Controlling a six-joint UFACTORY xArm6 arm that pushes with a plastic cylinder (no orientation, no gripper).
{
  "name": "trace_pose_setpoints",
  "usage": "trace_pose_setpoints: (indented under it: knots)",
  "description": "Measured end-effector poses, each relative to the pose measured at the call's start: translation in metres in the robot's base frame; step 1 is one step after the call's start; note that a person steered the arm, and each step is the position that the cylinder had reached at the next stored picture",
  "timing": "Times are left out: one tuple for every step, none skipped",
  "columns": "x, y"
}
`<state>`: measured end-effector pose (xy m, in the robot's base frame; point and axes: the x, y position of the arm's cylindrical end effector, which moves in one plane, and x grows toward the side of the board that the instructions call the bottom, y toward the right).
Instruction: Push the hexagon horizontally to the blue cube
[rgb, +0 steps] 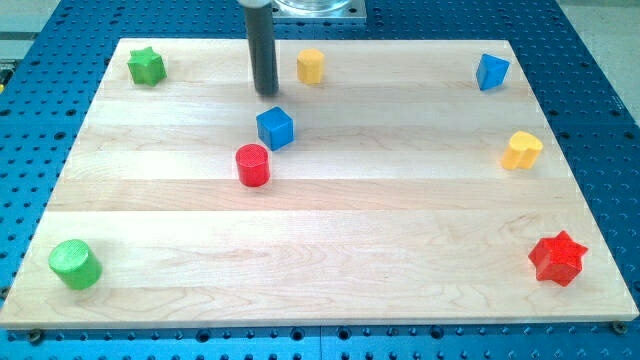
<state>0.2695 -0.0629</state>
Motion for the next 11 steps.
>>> trace_pose_setpoints:
  knots:
    - [-0.030,0.016]
    - [-0.030,0.056]
    - [-0.023,0.067]
    - [0.002,0.067]
    - [0.003,0.100]
    - [0.003,0.113]
    - [0.027,0.117]
    - [0.054,0.126]
    - [0.081,0.134]
    - [0.078,0.168]
    - [0.094,0.195]
